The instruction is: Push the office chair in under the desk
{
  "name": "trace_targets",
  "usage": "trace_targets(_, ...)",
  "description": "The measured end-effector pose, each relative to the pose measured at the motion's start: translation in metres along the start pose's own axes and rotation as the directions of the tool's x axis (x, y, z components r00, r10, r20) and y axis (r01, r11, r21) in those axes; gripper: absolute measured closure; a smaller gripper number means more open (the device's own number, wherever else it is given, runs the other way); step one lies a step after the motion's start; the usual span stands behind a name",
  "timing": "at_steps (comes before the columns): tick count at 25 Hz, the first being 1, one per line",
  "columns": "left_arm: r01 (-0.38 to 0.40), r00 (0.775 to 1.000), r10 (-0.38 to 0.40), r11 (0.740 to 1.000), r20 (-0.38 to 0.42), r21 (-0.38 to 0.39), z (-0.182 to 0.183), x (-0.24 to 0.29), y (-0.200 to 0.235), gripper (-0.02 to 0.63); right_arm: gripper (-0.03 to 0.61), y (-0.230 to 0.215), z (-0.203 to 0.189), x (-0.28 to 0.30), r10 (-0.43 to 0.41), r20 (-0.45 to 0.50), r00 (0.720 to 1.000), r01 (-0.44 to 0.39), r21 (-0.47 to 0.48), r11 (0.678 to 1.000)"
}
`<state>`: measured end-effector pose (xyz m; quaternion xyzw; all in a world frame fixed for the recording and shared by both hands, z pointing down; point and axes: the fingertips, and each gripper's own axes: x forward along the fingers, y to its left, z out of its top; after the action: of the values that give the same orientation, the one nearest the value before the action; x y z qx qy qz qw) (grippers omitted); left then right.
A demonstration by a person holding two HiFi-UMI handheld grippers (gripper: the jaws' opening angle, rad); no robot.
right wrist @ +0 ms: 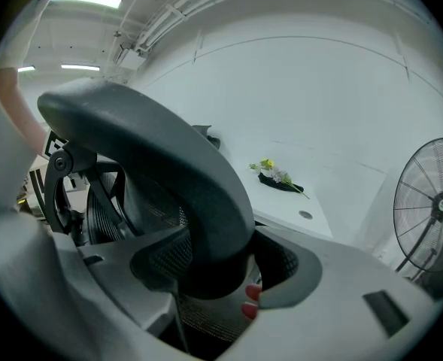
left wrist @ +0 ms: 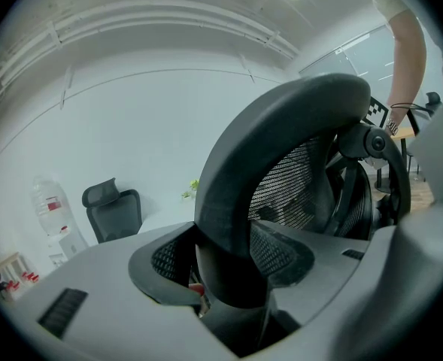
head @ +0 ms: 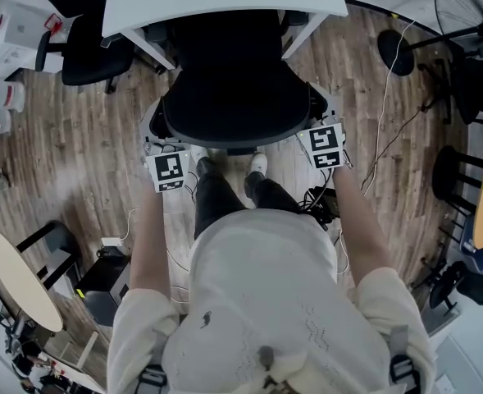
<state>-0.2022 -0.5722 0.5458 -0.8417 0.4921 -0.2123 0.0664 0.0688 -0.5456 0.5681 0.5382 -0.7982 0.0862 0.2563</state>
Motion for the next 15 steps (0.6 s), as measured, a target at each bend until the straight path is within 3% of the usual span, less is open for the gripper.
trace_targets(15, 0.018, 1.0, -0.018, 1.0, 0.002, 0.003, -0.004, 0.011, 0.016, 0.371, 0.318, 0.004, 0.007, 0.016, -0.02, -0.013, 1.0, 0.02, 0.005, 1.0)
